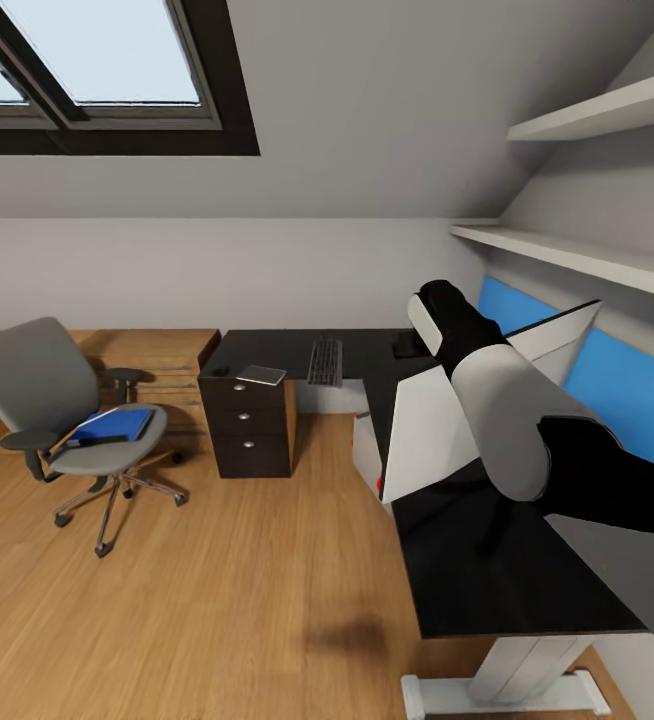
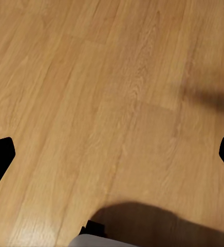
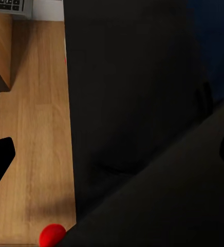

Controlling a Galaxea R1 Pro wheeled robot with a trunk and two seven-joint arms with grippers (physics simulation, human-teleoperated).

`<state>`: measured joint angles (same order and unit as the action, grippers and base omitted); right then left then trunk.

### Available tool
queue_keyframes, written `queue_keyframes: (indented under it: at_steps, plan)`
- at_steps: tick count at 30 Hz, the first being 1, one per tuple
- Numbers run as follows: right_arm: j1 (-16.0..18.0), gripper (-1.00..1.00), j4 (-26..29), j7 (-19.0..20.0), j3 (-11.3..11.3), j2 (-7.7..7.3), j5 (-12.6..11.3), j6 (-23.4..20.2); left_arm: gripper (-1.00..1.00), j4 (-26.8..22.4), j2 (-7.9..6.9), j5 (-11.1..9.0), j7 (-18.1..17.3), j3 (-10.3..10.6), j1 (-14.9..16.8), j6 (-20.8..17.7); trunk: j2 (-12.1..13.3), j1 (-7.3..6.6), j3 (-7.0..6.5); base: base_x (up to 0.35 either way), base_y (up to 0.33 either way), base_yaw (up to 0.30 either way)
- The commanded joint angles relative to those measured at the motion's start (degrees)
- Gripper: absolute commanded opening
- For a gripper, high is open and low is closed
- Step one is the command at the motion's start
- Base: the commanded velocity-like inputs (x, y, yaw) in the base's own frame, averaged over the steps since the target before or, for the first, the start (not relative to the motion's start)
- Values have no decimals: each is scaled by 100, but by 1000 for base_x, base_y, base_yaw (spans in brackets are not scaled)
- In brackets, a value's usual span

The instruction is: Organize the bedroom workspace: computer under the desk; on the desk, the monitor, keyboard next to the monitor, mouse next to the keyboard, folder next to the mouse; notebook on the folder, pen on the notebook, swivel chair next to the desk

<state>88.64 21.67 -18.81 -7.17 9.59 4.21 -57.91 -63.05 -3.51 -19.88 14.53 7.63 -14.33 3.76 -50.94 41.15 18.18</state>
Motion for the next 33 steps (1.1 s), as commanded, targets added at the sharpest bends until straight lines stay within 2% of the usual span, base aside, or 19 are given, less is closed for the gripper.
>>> queue_keyframes:
  at_steps: [1, 15, 33]
  plan:
    - [4, 100, 4, -2, -49, 8, 36, -18, 100, -7, -9, -60, 41, 28, 1, 28, -5, 1, 6, -10, 0, 0]
    - [4, 100, 5, 0, -39, 8, 43, -18, 100, -5, -5, -68, 44, 28, 1, 28, -5, 1, 6, -89, 0, 0]
    - [4, 100, 11, -14, 13, 8, 45, -15, 100, -6, -9, -69, 50, 28, 1, 28, -5, 1, 6, -155, 0, 0]
